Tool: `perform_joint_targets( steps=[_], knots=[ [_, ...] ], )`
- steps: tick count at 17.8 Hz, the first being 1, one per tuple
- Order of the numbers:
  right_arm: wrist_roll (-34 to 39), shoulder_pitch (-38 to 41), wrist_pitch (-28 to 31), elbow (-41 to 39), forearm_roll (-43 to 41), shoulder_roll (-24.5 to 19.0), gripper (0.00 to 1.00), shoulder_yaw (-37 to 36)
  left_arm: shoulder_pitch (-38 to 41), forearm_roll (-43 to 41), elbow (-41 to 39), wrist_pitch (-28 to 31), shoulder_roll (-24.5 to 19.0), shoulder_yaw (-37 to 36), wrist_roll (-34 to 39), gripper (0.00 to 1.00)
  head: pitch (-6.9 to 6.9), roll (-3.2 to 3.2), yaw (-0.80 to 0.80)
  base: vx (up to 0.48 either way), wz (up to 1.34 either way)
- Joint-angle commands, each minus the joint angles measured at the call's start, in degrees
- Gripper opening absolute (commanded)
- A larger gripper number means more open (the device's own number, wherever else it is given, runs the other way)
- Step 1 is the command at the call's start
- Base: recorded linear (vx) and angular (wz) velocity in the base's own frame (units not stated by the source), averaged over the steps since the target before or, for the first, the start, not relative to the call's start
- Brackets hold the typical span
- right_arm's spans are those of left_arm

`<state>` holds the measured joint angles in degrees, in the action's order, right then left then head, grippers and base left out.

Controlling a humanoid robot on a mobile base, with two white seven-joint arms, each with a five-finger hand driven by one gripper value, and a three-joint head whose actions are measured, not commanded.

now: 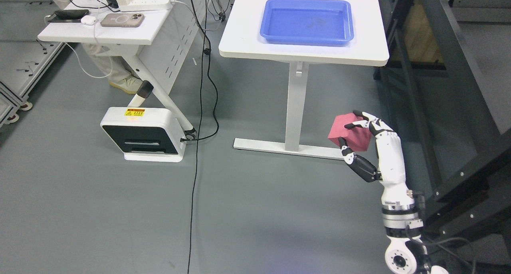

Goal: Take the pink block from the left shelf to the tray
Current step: 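Turn and drive to the white table carrying the cube in the right hand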

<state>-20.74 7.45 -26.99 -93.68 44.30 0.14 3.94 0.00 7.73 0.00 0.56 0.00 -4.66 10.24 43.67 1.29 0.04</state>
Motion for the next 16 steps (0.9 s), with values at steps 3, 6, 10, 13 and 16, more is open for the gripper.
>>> perform_joint_targets(
  steps=[3, 6, 10, 13, 16],
  knots=[
    [0.0, -0.2, 0.0, 0.0, 0.1, 0.9, 0.05, 0.0, -1.7, 0.0, -1.0, 0.0, -1.0, 0.0, 0.0, 1.00, 0.00, 0.00, 0.00, 0.285, -0.01],
    [0.0, -0.2, 0.0, 0.0, 0.1, 0.9, 0.05, 0.2, -1.7, 0.0, -1.0, 0.0, -1.0, 0.0, 0.0, 1.00, 0.00, 0.00, 0.00, 0.280, -0.05],
    [0.0, -0.2, 0.0, 0.0, 0.1, 0.9, 0.05, 0.5, -1.7, 0.0, -1.0, 0.0, -1.0, 0.0, 0.0, 1.00, 0.00, 0.00, 0.00, 0.272, -0.08],
    [0.0, -0.2, -0.1, 0.0, 0.1, 0.9, 0.05, 0.5, -1.7, 0.0, -1.0, 0.0, -1.0, 0.0, 0.0, 1.00, 0.00, 0.00, 0.00, 0.269, -0.07],
    [0.3, -0.2, -1.7, 0.0, 0.3, 0.9, 0.05, 0.8, -1.7, 0.0, -1.0, 0.0, -1.0, 0.0, 0.0, 1.00, 0.00, 0.00, 0.00, 0.254, -0.05]
  ],
)
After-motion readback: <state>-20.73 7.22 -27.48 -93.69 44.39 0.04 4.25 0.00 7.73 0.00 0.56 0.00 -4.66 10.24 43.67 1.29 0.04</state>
